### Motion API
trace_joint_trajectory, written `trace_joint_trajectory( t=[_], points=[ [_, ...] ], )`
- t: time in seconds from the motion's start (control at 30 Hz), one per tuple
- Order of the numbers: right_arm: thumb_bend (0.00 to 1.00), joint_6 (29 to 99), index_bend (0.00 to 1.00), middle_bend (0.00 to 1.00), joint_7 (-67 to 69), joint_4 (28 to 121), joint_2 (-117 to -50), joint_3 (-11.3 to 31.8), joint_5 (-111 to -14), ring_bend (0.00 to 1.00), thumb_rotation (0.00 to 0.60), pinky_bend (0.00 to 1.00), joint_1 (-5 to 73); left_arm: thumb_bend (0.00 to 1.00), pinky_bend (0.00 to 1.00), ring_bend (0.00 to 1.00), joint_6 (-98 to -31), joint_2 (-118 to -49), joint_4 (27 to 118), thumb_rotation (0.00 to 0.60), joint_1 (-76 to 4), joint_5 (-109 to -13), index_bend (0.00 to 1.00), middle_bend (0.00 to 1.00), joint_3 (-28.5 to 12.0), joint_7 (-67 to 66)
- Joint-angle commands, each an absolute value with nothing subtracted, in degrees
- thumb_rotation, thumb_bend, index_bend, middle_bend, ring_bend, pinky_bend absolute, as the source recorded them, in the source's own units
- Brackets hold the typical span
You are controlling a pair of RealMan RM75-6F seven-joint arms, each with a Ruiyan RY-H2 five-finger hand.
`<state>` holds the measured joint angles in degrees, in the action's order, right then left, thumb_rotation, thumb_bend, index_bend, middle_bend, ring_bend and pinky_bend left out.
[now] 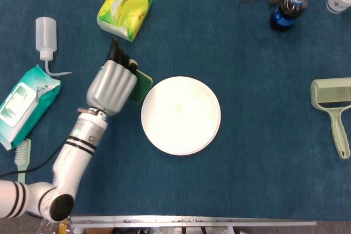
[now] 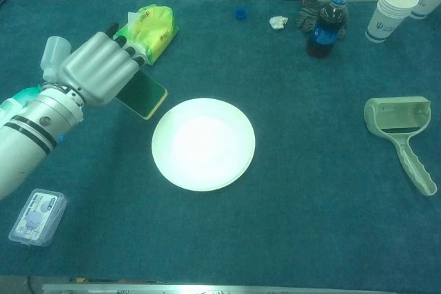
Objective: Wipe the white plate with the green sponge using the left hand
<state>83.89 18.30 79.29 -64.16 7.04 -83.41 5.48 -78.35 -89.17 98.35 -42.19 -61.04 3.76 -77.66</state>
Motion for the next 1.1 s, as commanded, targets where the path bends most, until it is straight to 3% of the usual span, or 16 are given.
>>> trace_joint_trajectory(
  t=[0.03, 0.47, 0.6, 0.7, 0.9, 1.1],
  points=[
    [0.32, 83.97, 0.30, 0.31, 18.30, 79.32, -64.12, 7.05, -83.40, 0.21, 0.587, 0.40, 5.44, 0.27, 0.12, 0.25, -78.89, -87.27, 99.26, 0.600, -40.56, -62.42, 0.46, 0.38, 4.62, -74.82],
    [0.32, 84.28, 0.30, 0.31, 17.80, 79.96, -63.82, 6.89, -83.69, 0.21, 0.586, 0.40, 5.33, 0.27, 0.12, 0.20, -74.32, -84.51, 97.18, 0.600, -36.84, -59.36, 0.39, 0.33, 5.13, -66.01],
    [0.32, 84.32, 0.30, 0.32, 17.47, 80.38, -63.59, 6.88, -83.61, 0.21, 0.587, 0.40, 5.26, 0.26, 0.12, 0.07, -72.24, -83.43, 99.03, 0.600, -36.71, -53.74, 0.15, 0.16, 3.86, -66.41],
    [0.32, 84.35, 0.30, 0.32, 17.21, 80.70, -63.48, 6.85, -83.70, 0.21, 0.586, 0.40, 5.27, 0.26, 0.12, 0.03, -72.09, -82.59, 100.05, 0.600, -36.58, -53.00, 0.04, 0.11, 3.38, -65.53],
    [0.32, 84.57, 0.30, 0.31, 16.49, 81.46, -63.08, 6.84, -83.75, 0.21, 0.587, 0.40, 5.18, 0.26, 0.12, 0.03, -73.04, -80.15, 102.12, 0.600, -34.81, -55.04, 0.02, 0.10, 1.83, -57.57],
    [0.32, 84.59, 0.30, 0.32, 14.84, 82.61, -62.43, 6.74, -83.14, 0.21, 0.588, 0.40, 4.77, 0.26, 0.12, 0.06, -76.96, -76.92, 103.16, 0.600, -31.25, -60.16, 0.10, 0.16, 0.71, -47.55]
  ],
)
